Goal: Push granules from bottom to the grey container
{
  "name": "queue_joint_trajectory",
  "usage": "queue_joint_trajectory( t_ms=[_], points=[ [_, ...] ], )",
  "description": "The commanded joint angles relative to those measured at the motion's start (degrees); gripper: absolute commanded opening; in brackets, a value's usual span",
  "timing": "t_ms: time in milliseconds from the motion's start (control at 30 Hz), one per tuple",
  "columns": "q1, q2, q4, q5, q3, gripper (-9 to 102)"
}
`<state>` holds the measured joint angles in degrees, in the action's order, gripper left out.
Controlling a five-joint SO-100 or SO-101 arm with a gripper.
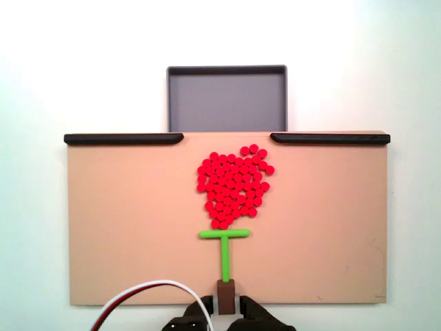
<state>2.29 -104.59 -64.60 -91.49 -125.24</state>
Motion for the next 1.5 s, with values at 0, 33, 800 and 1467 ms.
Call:
queue_joint_trajectory(
  t_ms=[0,33,800,1467],
  points=[
    [-0.09,0.70,0.35,-0.35,0.88,0],
    [-0.09,0.70,0.35,-0.35,0.88,0],
    [0.09,6.15,0.35,0.18,6.94,0],
    [0.09,8.79,0.35,0.26,10.11,0]
  ],
)
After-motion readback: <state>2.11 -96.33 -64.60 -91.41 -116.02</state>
